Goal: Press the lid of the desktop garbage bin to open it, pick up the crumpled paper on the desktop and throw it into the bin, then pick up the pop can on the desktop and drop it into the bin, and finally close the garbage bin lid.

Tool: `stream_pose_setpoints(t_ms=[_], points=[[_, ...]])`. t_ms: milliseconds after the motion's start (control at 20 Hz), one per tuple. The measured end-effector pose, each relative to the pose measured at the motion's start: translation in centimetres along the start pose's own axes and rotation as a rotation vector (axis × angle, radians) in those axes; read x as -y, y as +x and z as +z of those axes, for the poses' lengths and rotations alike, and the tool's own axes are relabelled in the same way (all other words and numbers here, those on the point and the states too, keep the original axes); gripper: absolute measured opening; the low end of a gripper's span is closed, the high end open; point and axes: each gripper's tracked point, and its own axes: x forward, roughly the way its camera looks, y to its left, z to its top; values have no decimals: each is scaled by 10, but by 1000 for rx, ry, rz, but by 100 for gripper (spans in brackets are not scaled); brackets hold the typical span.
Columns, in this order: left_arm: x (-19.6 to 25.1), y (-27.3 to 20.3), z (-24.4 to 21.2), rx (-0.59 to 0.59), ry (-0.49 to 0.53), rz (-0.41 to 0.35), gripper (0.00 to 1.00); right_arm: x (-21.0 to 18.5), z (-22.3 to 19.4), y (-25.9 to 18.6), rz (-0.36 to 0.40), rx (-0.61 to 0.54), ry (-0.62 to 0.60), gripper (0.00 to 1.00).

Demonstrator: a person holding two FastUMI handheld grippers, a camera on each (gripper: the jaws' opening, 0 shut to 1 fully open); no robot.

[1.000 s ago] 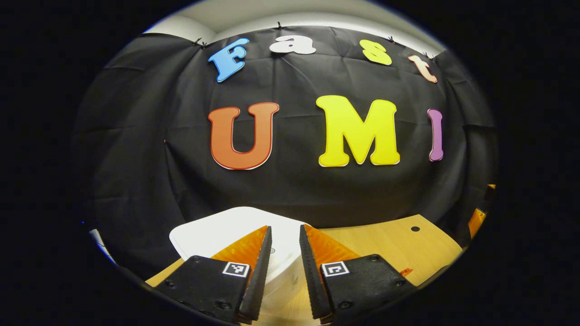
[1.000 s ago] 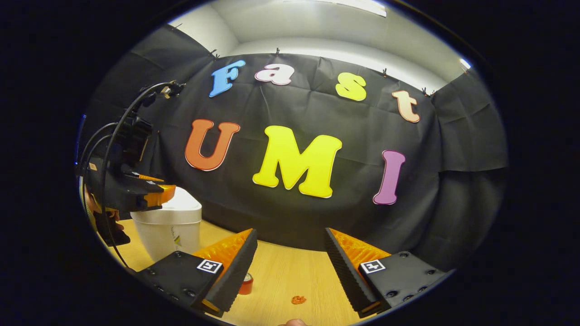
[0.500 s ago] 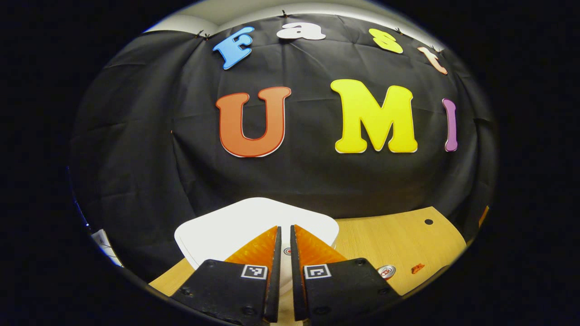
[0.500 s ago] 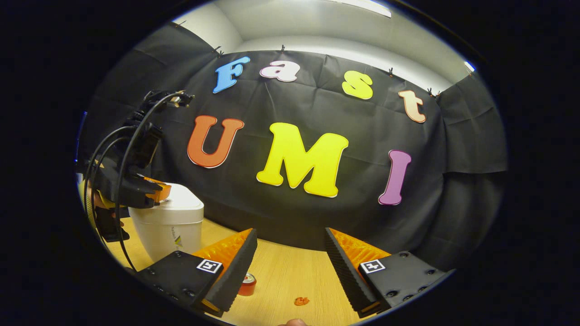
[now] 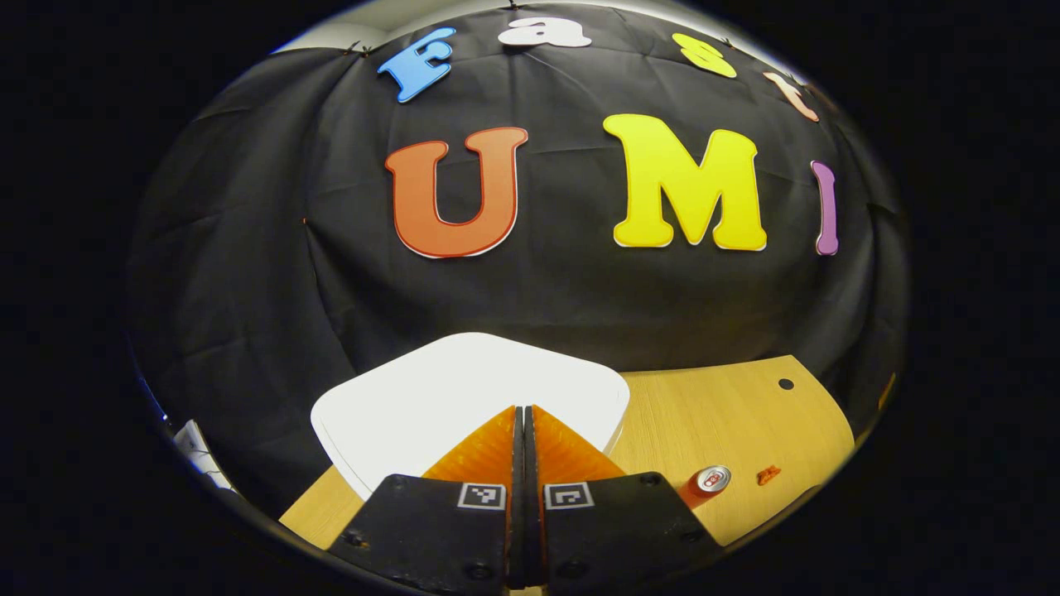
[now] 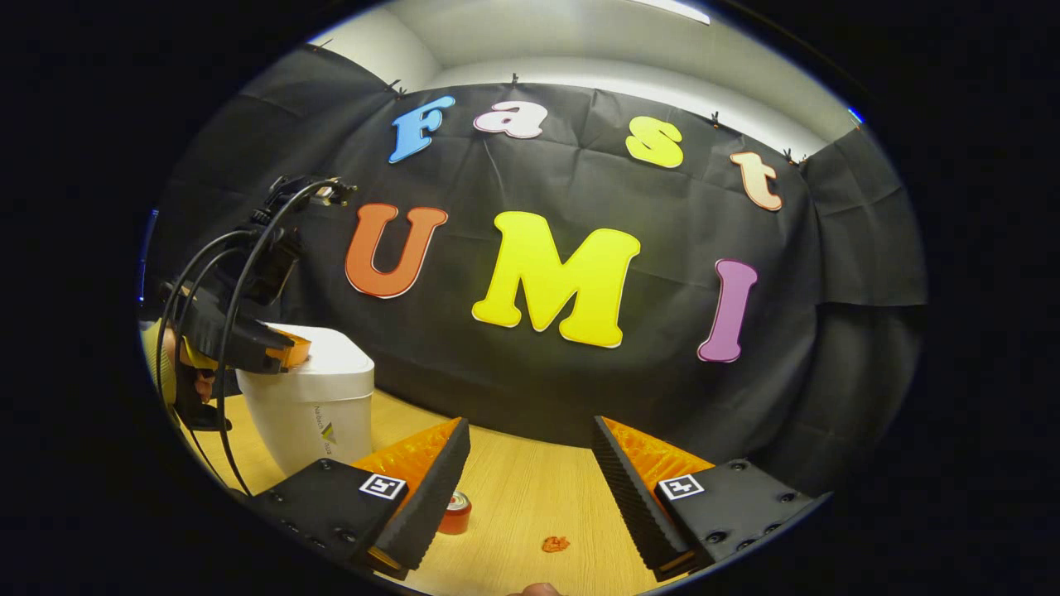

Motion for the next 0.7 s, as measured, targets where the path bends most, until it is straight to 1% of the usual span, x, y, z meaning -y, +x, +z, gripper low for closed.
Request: stream_pose_setpoints(t_ms=[150, 200, 350, 500, 600, 700], points=[[-3, -1, 4, 26, 47, 37, 3, 2, -4, 1, 7, -13, 28, 95], [-2, -2, 12, 65, 51, 50, 3, 4, -3, 2, 6, -11, 31, 95], [5, -8, 27, 114, 27, 41, 3, 10, -5, 4, -4, -11, 27, 94], [5, -14, 42, 152, 70, 62, 3, 14, -8, 5, -12, -22, 32, 95], [9, -20, 46, 152, 56, 53, 3, 17, -9, 5, -18, -26, 31, 95], [9, -29, 56, 177, 31, 50, 3, 18, -8, 5, -20, -25, 32, 94]])
